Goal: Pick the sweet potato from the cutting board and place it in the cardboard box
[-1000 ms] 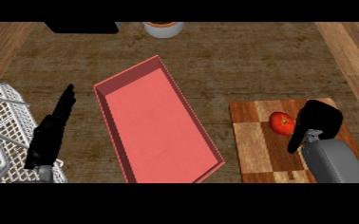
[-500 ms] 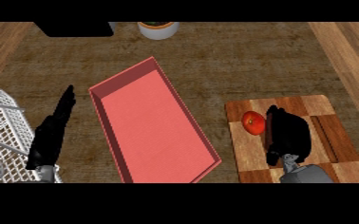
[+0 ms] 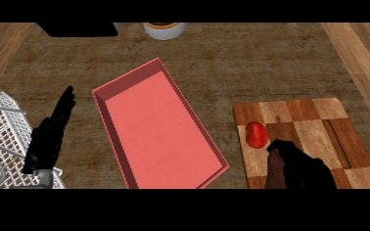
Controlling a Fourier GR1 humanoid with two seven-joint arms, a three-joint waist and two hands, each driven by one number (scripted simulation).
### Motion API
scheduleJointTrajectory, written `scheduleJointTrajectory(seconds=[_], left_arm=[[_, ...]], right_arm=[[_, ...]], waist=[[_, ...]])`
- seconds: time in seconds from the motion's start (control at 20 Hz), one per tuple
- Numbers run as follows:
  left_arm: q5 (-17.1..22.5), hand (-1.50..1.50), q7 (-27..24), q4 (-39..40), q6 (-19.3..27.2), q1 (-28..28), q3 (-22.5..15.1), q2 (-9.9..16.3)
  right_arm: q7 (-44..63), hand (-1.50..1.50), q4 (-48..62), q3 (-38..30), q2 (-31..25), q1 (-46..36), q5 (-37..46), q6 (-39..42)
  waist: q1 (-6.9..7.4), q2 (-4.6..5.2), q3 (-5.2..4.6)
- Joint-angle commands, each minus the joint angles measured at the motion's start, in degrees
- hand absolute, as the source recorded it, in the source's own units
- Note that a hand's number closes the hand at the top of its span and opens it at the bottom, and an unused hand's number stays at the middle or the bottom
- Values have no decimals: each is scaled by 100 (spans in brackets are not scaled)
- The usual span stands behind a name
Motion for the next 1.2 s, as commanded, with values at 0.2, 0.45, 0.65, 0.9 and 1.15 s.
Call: scheduleJointTrajectory(seconds=[0.2, 0.45, 0.65, 0.9, 1.15], left_arm=[[-189, 0, 79, -52, 118, -43, -230, -244], [-92, 0, 179, -322, -47, 93, -98, -114], [-188, 0, 297, 99, -22, -525, -6, -180], [-223, 0, 342, -305, -107, -158, -35, -157], [-213, 0, -222, 479, -171, -480, 179, -209]], right_arm=[[-535, 150, -1444, 567, 554, -325, -591, -480], [-136, 150, -1850, 900, 1102, -1135, -603, 185], [567, 150, -1885, 1276, 1727, -1973, -446, 955], [1965, 150, -603, 1298, 1751, -3691, -1004, 386], [1786, 150, 727, 736, 1758, -4666, -1620, 74]], waist=[[95, 21, 10], [174, 33, 2], [114, 38, 0], [197, 33, 1], [168, 50, 1]])
